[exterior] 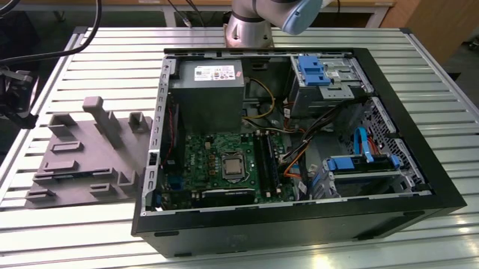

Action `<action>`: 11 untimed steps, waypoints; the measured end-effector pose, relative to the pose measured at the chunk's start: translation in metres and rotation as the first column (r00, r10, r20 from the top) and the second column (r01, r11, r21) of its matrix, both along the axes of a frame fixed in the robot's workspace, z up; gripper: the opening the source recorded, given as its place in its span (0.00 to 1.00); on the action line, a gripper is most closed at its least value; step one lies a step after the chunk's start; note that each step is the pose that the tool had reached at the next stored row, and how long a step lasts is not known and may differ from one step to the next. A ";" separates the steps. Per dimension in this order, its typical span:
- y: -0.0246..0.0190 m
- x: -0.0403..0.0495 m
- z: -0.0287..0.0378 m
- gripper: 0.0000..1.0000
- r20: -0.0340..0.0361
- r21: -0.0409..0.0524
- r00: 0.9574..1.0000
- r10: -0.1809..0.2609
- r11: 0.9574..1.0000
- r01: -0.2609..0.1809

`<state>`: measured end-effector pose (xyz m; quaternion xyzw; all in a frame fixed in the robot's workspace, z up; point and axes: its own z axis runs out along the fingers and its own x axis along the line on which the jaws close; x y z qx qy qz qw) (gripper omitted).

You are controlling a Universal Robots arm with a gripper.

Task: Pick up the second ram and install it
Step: 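Pick up the second ram and move it above second insertion slot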

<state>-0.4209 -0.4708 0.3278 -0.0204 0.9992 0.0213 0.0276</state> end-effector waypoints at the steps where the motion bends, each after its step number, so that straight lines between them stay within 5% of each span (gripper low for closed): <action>1: 0.0000 0.0000 0.0000 0.11 0.000 0.000 1.000 0.006 1.000 -0.006; 11: 0.0000 0.0000 0.0000 0.11 0.000 0.000 0.998 0.071 0.998 -0.071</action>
